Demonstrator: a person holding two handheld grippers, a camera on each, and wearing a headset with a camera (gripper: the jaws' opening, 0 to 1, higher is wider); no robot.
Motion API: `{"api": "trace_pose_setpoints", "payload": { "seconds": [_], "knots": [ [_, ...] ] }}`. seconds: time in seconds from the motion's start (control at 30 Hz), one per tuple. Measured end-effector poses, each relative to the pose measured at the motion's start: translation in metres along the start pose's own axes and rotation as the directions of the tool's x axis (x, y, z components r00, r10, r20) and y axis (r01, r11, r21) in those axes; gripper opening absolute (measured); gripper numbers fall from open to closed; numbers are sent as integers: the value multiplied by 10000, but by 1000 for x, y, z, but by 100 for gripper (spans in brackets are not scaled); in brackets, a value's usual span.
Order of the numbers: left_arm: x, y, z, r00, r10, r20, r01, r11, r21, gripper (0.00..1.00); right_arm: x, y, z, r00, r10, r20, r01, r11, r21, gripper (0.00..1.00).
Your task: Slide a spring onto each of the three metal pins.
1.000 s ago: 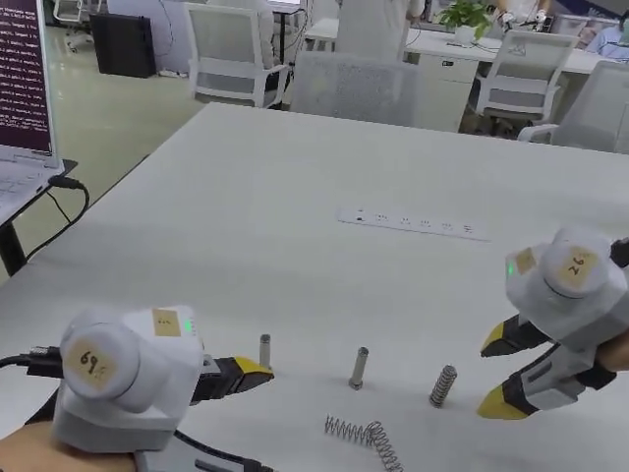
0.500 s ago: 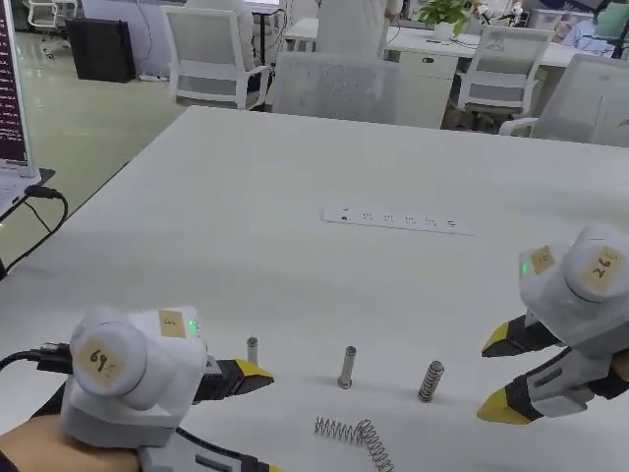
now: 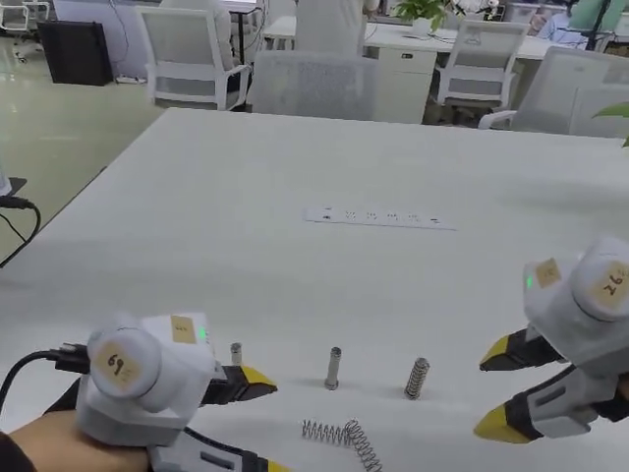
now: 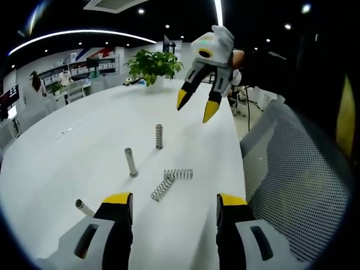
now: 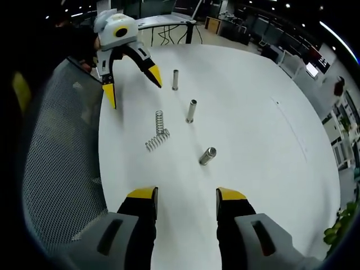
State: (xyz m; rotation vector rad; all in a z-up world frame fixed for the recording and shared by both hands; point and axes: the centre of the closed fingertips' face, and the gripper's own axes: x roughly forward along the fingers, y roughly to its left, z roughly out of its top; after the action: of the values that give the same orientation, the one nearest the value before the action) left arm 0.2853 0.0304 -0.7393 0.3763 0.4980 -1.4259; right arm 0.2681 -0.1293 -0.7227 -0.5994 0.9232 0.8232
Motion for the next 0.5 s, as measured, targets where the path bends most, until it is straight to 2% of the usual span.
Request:
{"api": "trace_pose_setpoints", "payload": {
  "seconds": [0.5],
  "knots": [
    [23, 7, -5, 9989, -251, -401, 274, 9979, 585, 39, 1, 13, -2, 9993, 58, 361, -75, 9989, 466, 40]
  ]
}}
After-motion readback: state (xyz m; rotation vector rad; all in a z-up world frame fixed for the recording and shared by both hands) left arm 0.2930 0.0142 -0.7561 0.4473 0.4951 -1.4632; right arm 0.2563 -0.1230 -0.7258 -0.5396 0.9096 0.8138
